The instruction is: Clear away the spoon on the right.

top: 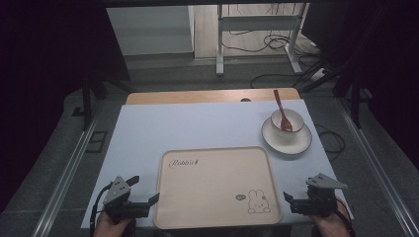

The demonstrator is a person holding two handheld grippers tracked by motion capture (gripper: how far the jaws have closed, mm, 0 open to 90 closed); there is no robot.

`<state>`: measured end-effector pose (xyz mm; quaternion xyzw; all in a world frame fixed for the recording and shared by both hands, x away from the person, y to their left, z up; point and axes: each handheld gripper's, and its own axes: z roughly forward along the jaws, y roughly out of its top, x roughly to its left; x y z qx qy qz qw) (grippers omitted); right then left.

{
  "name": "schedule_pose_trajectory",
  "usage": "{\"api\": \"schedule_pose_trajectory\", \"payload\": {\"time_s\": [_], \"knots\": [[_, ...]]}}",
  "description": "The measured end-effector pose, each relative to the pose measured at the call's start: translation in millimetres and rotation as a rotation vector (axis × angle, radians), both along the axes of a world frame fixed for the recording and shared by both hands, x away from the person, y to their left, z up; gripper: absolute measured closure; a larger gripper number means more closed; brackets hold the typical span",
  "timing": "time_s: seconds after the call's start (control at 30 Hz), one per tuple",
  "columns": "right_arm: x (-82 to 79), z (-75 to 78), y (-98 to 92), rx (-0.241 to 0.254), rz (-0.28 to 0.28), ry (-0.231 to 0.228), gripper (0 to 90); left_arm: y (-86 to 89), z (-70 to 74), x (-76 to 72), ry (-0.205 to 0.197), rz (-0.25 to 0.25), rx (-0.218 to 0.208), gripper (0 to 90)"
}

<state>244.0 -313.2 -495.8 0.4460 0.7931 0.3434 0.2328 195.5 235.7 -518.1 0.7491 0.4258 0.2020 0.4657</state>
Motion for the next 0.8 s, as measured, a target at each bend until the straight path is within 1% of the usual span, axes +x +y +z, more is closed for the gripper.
{"api": "schedule_pose_trajectory", "payload": {"time_s": [0.03, 0.07, 0.13, 0.4, 0.63, 0.8], "knots": [[-1.0, 1.3, -1.5, 0.011, -0.008, -0.011, 0.0, 0.3, 0.0, 0.4, 0.003, 0.002, 0.000, 4.9], [-1.2, 1.2, -2.9, 0.026, -0.002, -0.007, 0.0, 0.5, 0.0, 0.4, 0.002, 0.002, -0.003, 4.9], [0.4, 0.6, -4.3, 0.036, -0.013, 0.011, 0.0, 0.7, 0.0, 0.3, 0.003, 0.003, -0.005, 4.9], [1.2, -0.1, -3.0, 0.023, -0.007, 0.019, 0.0, 0.8, 0.0, 0.4, 0.004, 0.002, -0.005, 4.9], [1.5, 0.1, -3.5, 0.031, -0.007, 0.023, 0.0, 0.7, 0.0, 0.2, 0.003, 0.004, -0.005, 4.9], [2.0, 0.0, -2.6, 0.021, -0.003, 0.026, 0.0, 1.0, 0.0, 0.1, 0.004, 0.010, -0.008, 4.9]]}}
